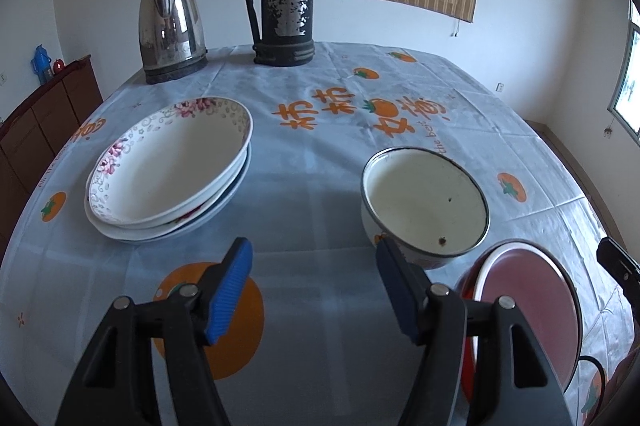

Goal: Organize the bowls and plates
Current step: 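Move the left gripper to the white enamel bowl rim and close it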

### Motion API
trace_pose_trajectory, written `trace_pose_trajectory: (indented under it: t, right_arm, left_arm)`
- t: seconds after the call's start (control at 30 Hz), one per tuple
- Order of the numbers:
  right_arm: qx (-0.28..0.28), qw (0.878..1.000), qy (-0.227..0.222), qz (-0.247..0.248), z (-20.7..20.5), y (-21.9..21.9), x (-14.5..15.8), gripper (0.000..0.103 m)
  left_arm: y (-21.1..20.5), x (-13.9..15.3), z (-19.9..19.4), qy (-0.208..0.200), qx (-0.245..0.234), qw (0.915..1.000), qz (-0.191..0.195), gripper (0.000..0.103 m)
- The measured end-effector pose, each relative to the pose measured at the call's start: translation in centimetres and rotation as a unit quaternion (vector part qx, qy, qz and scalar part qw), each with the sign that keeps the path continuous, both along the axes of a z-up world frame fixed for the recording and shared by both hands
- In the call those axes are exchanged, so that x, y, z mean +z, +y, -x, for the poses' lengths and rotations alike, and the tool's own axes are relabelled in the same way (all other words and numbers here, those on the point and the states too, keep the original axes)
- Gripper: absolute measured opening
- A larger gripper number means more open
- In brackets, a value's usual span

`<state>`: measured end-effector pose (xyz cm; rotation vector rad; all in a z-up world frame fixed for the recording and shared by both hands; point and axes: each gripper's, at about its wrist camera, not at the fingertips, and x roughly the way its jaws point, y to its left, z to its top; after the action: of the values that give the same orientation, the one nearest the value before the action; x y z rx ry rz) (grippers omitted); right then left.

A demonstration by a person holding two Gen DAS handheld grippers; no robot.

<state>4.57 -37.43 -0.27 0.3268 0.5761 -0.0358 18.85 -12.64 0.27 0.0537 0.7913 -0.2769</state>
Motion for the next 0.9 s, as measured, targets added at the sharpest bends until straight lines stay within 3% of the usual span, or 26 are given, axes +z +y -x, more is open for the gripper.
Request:
trace_pose_trajectory:
  t: [0.43,0.9]
  right_arm:
    - [0.055,0.997,0.041,-0.022,-4.5,0.0,1.5,0.026]
    - [0.088,0.99,0.093,-0.06,-9.3,0.9,0.6,0.026]
  left_arm:
    - [-1.0,1.2,-2.1,0.001,0.002,1.0,0.001,0.066]
    - [-1.9,0.8,-4.3,0.009,-0.005,0.9999,-0.003,0.07]
